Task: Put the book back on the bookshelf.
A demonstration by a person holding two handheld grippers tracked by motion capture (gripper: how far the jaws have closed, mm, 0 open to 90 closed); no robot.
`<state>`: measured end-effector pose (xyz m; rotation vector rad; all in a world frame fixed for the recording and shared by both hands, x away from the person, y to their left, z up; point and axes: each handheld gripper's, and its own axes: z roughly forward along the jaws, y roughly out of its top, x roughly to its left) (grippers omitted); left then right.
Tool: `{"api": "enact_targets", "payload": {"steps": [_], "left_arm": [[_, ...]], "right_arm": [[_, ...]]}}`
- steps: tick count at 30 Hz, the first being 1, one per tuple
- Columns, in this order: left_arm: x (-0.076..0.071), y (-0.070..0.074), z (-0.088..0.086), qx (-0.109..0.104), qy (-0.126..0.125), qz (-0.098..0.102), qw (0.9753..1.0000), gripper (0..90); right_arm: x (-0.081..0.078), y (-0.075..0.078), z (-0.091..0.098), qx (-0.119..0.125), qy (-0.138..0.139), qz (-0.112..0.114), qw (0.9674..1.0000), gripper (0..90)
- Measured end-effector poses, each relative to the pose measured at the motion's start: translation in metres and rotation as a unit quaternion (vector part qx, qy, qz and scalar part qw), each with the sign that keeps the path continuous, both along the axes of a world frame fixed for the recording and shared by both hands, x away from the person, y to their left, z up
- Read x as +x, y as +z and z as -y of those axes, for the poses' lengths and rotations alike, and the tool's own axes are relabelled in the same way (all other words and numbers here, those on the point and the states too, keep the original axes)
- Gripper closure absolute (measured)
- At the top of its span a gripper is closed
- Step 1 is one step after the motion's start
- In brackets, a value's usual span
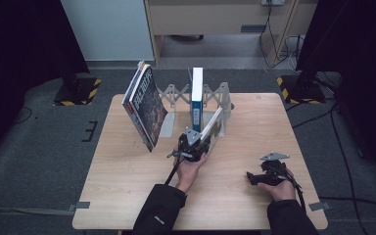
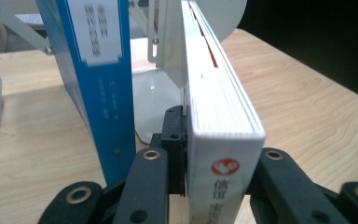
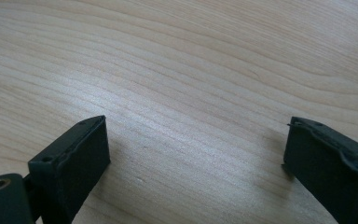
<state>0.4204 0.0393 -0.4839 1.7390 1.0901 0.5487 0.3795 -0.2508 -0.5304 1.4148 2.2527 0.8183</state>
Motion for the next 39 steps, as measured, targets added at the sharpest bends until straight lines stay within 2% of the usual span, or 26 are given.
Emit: {"api": "enact_targets", "payload": {"steps": [3,17,19,22,25,29,31,33,36,39], "left_arm": [[-0.001,-0.008,0.000,-0.001,-0.002,0.000,1.0000,72.6],[0.003,-0.012,0.011,0.000,-0.003,0.014,0.9999,70.6],[0.004,-0.013,0.010,0.005,-0.006,0.011,0.9999,67.7],[0.002,-0.015,0.006,0.000,-0.010,0.008,0.9999,61.8],[-0.011,-0.018,-0.005,-0.005,-0.022,0.006,0.9997,59.5],[-0.019,-0.019,-0.012,-0.008,-0.025,0.011,0.9996,61.7],[-0.022,-0.019,-0.014,-0.010,-0.027,0.005,0.9996,63.9],[-0.022,-0.018,-0.014,-0.013,-0.030,0.000,0.9995,70.8],[-0.022,-0.018,-0.012,-0.006,-0.031,0.000,0.9995,71.8],[-0.020,-0.017,-0.009,-0.008,-0.029,-0.002,0.9995,72.1]], "right_arm": [[0.000,0.000,0.000,0.000,0.000,0.000,1.0000,6.9],[0.000,0.000,0.000,0.000,0.000,0.001,1.0000,6.9],[0.000,0.000,0.000,-0.001,0.000,0.001,1.0000,6.9],[0.000,0.000,0.000,-0.001,0.001,0.000,1.0000,7.0],[0.000,0.000,-0.001,-0.001,0.002,-0.001,1.0000,6.9],[0.000,0.000,-0.001,-0.001,0.001,0.000,1.0000,7.0],[0.000,0.000,-0.001,0.000,0.000,-0.001,1.0000,7.1],[0.000,0.000,-0.001,-0.001,0.000,0.000,1.0000,7.0],[0.000,0.000,-0.001,0.000,0.000,-0.001,1.0000,7.0],[0.000,0.000,-0.001,0.000,0.000,0.000,1.0000,6.9]]}}
